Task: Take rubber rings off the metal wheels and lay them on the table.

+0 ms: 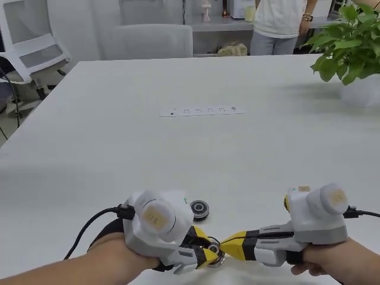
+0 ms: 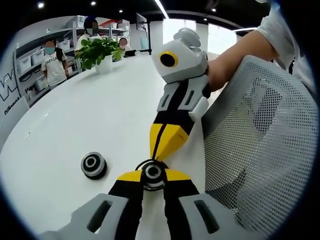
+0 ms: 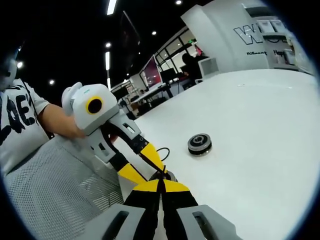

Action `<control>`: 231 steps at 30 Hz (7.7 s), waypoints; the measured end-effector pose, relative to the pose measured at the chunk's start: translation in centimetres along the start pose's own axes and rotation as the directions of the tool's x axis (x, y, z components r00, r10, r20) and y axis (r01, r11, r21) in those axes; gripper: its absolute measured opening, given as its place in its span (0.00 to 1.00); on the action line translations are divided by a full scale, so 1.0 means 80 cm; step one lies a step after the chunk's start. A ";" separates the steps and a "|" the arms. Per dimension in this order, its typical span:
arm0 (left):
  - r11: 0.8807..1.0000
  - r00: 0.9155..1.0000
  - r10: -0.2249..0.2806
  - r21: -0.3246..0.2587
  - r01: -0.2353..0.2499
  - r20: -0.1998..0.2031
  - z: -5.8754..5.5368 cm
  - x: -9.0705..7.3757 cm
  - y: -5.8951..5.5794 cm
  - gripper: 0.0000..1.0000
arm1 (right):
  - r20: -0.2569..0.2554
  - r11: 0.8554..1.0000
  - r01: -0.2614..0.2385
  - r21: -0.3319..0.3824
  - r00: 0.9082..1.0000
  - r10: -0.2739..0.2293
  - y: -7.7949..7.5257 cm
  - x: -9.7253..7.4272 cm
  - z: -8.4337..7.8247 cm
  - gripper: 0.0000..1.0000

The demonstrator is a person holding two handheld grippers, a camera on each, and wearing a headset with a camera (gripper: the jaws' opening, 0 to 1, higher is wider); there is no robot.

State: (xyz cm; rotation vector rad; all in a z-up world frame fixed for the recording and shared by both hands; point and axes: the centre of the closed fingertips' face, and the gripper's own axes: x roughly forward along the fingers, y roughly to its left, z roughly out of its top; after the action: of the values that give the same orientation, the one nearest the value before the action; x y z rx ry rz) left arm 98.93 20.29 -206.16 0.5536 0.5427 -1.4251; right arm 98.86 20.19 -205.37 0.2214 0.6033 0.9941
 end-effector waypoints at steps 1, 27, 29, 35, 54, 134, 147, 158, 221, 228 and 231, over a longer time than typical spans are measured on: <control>1.000 1.000 -0.002 0.001 0.002 -0.001 0.000 0.000 -0.001 0.12 | 0.001 1.000 -0.002 0.001 1.000 0.002 0.000 -0.001 0.000 0.00; 1.000 0.998 -0.011 -0.028 0.013 0.056 0.024 -0.054 -0.006 0.32 | 0.030 1.000 -0.029 0.003 0.999 0.029 0.008 -0.007 0.015 0.00; 0.999 0.998 -0.008 -0.036 0.010 0.064 0.025 -0.059 -0.005 0.34 | 0.030 0.999 -0.032 0.000 0.999 0.032 0.010 -0.007 0.017 0.00; 0.999 0.997 0.010 -0.054 -0.006 0.077 0.023 -0.078 -0.005 0.40 | 0.032 0.999 -0.039 -0.006 0.999 0.039 0.014 -0.010 0.023 0.00; 0.989 0.989 0.094 -0.127 -0.079 0.118 0.011 -0.135 0.009 0.56 | 0.023 0.997 -0.062 -0.041 0.998 0.063 0.021 -0.003 0.047 0.00; 0.940 0.958 0.266 -0.250 -0.233 0.105 -0.040 -0.203 0.027 0.75 | -0.245 0.979 -0.022 -0.202 0.969 -0.029 0.006 0.100 0.014 0.01; 0.938 0.959 0.265 -0.255 -0.233 0.101 -0.042 -0.203 0.031 0.74 | -0.239 0.972 -0.038 -0.231 0.971 -0.018 0.011 0.098 0.019 0.10; 0.937 0.958 0.269 -0.259 -0.236 0.101 -0.040 -0.203 0.037 0.73 | -0.170 0.975 -0.014 -0.221 0.985 -0.025 0.008 0.083 0.045 0.15; 0.969 0.987 0.130 -0.225 -0.106 0.093 -0.003 -0.102 0.098 0.55 | -0.061 0.968 0.159 -0.194 0.983 -0.174 -0.075 0.022 0.047 0.30; 0.970 0.990 0.118 -0.222 -0.097 0.083 -0.006 -0.088 0.104 0.51 | -0.063 0.969 0.155 -0.190 0.984 -0.170 -0.074 0.024 0.044 0.31; 0.972 0.990 0.111 -0.218 -0.090 0.083 -0.006 -0.082 0.105 0.50 | -0.063 0.970 0.154 -0.190 0.984 -0.168 -0.075 0.025 0.043 0.31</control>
State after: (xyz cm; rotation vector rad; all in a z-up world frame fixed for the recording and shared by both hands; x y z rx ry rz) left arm 106.86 26.11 -201.99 0.3347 0.5762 -1.2709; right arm 105.97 18.95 -205.95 -0.0310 0.5870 0.8977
